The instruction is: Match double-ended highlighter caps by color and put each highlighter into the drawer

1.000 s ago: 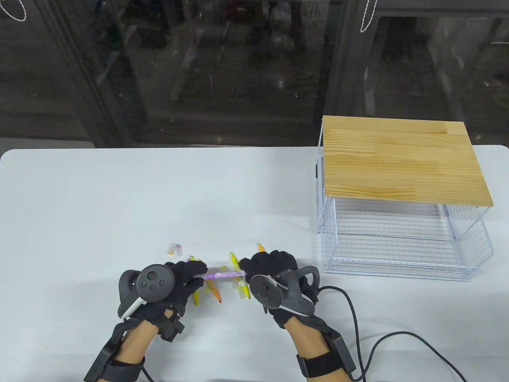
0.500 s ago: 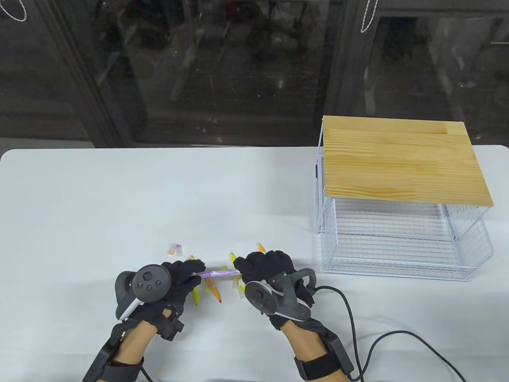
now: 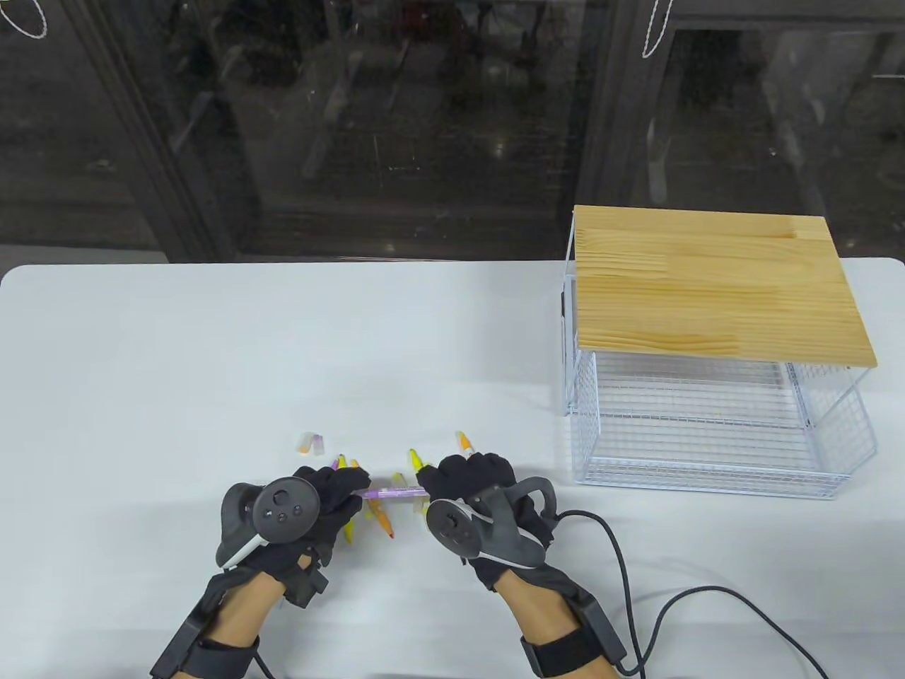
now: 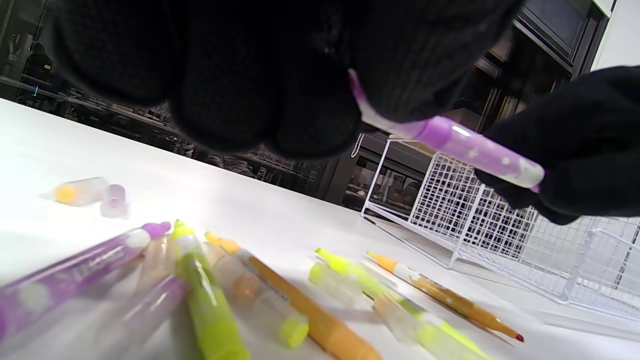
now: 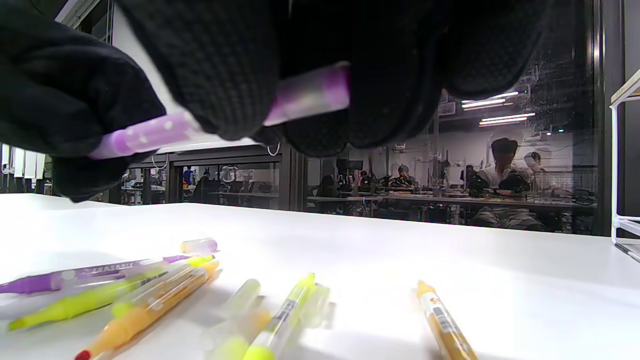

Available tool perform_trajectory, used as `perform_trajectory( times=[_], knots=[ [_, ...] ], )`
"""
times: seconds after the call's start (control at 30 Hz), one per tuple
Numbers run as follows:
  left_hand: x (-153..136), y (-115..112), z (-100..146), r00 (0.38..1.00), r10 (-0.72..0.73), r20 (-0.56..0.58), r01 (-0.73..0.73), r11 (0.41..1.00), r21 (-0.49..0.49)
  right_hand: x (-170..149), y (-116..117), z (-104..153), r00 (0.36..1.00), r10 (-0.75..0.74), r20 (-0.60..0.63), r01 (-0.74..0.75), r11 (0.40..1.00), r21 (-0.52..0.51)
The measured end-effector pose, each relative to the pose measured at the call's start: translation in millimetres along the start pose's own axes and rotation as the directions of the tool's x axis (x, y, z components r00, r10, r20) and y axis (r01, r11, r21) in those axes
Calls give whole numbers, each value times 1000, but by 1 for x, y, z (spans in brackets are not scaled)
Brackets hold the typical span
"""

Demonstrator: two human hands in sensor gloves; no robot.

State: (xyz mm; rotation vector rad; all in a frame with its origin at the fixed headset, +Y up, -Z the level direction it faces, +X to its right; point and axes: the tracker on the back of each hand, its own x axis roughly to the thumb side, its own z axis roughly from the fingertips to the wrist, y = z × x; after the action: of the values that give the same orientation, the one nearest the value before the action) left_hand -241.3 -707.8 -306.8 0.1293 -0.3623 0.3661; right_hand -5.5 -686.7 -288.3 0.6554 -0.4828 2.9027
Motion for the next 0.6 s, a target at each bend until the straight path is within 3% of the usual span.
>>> perform_trajectory(
  times=[0.6],
  knots=[
    [10, 4, 3, 997, -50, 51, 48, 998, 44, 8, -3, 0, 999, 35, 42, -34, 999, -29]
  ],
)
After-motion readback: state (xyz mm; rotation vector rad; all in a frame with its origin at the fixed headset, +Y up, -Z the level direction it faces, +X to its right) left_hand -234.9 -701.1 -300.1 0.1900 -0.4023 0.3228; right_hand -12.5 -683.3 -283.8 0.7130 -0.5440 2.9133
